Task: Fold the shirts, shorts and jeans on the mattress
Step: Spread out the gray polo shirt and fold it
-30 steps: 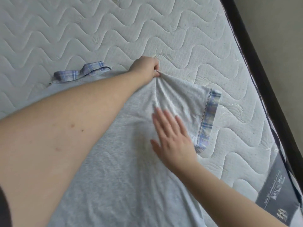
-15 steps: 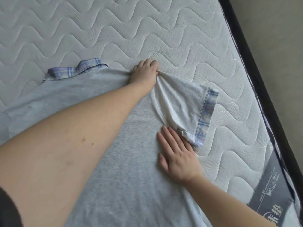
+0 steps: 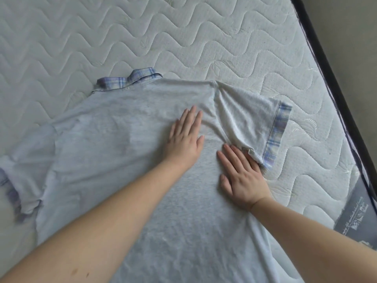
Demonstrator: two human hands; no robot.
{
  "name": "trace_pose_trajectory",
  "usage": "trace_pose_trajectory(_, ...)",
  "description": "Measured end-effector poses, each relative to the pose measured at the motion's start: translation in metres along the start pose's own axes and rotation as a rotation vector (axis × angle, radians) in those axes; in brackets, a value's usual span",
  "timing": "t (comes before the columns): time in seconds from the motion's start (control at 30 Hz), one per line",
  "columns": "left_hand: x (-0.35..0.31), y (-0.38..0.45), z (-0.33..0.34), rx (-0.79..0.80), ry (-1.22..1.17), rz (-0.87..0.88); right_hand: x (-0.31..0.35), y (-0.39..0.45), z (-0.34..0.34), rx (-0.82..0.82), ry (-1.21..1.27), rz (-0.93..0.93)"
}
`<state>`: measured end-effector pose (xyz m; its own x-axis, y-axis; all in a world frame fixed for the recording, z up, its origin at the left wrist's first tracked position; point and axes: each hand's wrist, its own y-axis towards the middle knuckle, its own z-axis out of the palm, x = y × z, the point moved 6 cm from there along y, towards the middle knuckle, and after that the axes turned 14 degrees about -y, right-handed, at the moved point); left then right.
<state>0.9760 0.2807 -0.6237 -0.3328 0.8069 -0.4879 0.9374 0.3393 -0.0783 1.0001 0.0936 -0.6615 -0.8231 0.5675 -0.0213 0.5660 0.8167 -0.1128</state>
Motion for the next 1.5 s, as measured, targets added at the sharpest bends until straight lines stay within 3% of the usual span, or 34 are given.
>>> trace_pose_trajectory(0.27,-0.013,-0.150,0.053,0.092,0.132,0.063,0.008,-0.010,-0.017,0.041,-0.094,0.013)
trace_pose_trajectory(0.47,-0.038,-0.222,0.071,0.116,0.118,0.118,0.038,-0.140,-0.005,-0.004,-0.066,-0.115)
trace_pose_trajectory(0.63,-0.054,-0.284,0.083,0.192,0.120,0.221,0.039,-0.250,0.005,0.164,-0.035,0.031)
trace_pose_trajectory(0.77,-0.063,-0.347,0.090,0.269,0.180,0.327,0.051,-0.296,-0.005,0.192,0.067,0.152)
trace_pose_trajectory(0.93,-0.080,-0.411,0.085,0.236,0.161,0.491,0.051,-0.322,-0.015,0.345,0.319,0.857)
trace_pose_trajectory(1.0,-0.084,-0.430,0.081,0.208,0.147,0.530,0.052,-0.327,-0.016,0.387,0.356,0.986)
trace_pose_trajectory(1.2,-0.067,-0.439,0.069,0.249,0.144,0.366,0.052,-0.334,-0.015,0.581,0.287,0.889)
trace_pose_trajectory(1.5,-0.059,-0.426,0.053,0.313,0.128,0.377,0.048,-0.355,-0.016,0.586,0.577,0.968)
